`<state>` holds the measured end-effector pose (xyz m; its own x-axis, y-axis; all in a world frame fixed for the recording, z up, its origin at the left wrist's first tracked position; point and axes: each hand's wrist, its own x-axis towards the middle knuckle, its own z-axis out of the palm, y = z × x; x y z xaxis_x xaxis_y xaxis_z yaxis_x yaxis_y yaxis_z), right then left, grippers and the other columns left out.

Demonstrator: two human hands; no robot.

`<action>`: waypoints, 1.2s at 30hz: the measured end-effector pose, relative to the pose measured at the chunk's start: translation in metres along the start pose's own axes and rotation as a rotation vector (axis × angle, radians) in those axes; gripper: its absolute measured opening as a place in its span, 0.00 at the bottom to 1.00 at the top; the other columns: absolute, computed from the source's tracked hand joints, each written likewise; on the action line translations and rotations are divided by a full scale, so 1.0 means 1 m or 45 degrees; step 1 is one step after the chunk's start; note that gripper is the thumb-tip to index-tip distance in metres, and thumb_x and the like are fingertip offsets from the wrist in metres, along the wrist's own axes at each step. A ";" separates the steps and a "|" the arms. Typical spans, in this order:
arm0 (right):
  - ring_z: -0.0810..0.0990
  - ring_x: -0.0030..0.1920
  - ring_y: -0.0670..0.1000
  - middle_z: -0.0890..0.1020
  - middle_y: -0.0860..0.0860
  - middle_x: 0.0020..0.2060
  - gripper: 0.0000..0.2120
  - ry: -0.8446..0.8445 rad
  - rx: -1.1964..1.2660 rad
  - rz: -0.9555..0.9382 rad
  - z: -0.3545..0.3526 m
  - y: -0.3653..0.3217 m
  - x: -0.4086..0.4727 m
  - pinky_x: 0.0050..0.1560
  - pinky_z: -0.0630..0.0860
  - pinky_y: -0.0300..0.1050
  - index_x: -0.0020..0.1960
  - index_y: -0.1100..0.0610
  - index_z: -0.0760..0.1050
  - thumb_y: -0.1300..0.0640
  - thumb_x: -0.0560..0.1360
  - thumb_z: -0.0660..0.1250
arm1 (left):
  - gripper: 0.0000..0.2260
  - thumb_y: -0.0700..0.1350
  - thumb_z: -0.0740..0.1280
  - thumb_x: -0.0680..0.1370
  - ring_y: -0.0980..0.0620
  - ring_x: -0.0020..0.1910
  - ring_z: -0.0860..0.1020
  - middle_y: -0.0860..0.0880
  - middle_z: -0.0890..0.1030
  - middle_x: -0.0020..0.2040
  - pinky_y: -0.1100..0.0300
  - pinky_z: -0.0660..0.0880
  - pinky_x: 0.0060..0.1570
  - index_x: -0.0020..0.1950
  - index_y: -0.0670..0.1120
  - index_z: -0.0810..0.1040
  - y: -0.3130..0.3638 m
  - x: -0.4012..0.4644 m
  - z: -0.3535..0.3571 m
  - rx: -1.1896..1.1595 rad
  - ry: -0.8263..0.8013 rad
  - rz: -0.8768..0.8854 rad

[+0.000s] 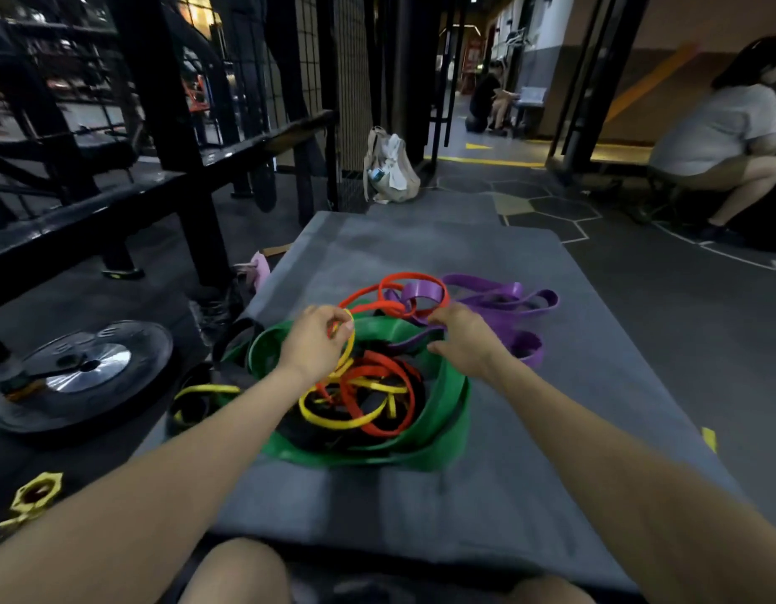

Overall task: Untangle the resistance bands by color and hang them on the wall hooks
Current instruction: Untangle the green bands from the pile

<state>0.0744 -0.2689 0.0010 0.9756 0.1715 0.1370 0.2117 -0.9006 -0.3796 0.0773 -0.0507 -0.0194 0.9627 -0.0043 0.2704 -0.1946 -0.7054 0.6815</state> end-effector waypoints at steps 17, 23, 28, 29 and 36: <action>0.71 0.56 0.52 0.74 0.49 0.50 0.20 -0.191 -0.033 -0.276 0.075 -0.047 -0.090 0.57 0.68 0.46 0.52 0.53 0.76 0.46 0.65 0.76 | 0.09 0.36 0.66 0.70 0.49 0.51 0.74 0.53 0.71 0.47 0.54 0.72 0.53 0.47 0.47 0.76 -0.065 -0.106 -0.028 0.101 0.026 0.088; 0.65 0.65 0.52 0.70 0.50 0.58 0.18 -0.231 -0.390 -0.351 0.082 -0.052 -0.083 0.62 0.61 0.46 0.64 0.49 0.74 0.54 0.74 0.67 | 0.17 0.50 0.71 0.73 0.47 0.61 0.72 0.49 0.74 0.60 0.50 0.69 0.63 0.59 0.46 0.76 -0.080 -0.111 -0.027 0.245 -0.234 0.071; 0.75 0.52 0.56 0.75 0.48 0.43 0.12 -0.017 -0.057 -0.444 0.074 -0.039 -0.074 0.55 0.71 0.46 0.53 0.55 0.82 0.60 0.70 0.71 | 0.20 0.55 0.66 0.75 0.49 0.62 0.72 0.51 0.71 0.63 0.52 0.70 0.61 0.64 0.48 0.72 -0.069 -0.104 -0.020 0.306 -0.231 0.007; 0.76 0.49 0.55 0.74 0.47 0.41 0.12 0.054 0.029 -0.467 0.070 -0.035 -0.074 0.53 0.72 0.45 0.51 0.56 0.83 0.61 0.68 0.72 | 0.20 0.55 0.65 0.76 0.48 0.61 0.73 0.51 0.71 0.62 0.51 0.70 0.60 0.63 0.48 0.72 -0.068 -0.102 -0.018 0.279 -0.216 0.000; 0.75 0.42 0.39 0.81 0.52 0.40 0.08 0.318 0.487 -0.290 0.045 -0.026 -0.078 0.45 0.67 0.22 0.48 0.60 0.83 0.67 0.70 0.71 | 0.19 0.57 0.67 0.74 0.47 0.56 0.74 0.51 0.72 0.58 0.52 0.70 0.57 0.59 0.48 0.73 -0.060 -0.095 -0.016 0.266 -0.251 0.087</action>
<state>-0.0049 -0.2408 -0.0414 0.8684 0.2038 0.4520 0.4691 -0.6330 -0.6158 -0.0055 0.0040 -0.0752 0.9706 -0.1801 0.1598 -0.2372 -0.8291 0.5063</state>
